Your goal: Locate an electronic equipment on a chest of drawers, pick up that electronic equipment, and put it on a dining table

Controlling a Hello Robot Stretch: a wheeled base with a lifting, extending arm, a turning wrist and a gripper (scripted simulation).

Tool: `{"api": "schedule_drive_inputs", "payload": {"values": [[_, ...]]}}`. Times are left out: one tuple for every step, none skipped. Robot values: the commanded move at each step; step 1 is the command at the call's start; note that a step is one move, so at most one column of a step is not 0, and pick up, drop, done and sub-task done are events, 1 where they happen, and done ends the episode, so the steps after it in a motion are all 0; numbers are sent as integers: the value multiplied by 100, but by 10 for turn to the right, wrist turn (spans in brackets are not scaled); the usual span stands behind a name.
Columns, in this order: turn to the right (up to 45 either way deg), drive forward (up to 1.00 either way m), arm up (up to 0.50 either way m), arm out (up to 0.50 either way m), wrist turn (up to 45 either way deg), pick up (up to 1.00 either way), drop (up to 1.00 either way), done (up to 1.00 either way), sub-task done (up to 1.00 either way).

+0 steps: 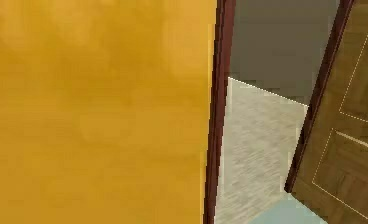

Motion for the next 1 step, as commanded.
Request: {"api": "schedule_drive_inputs", "payload": {"values": [[360,0,0,0,0,0,0,0,0]]}}
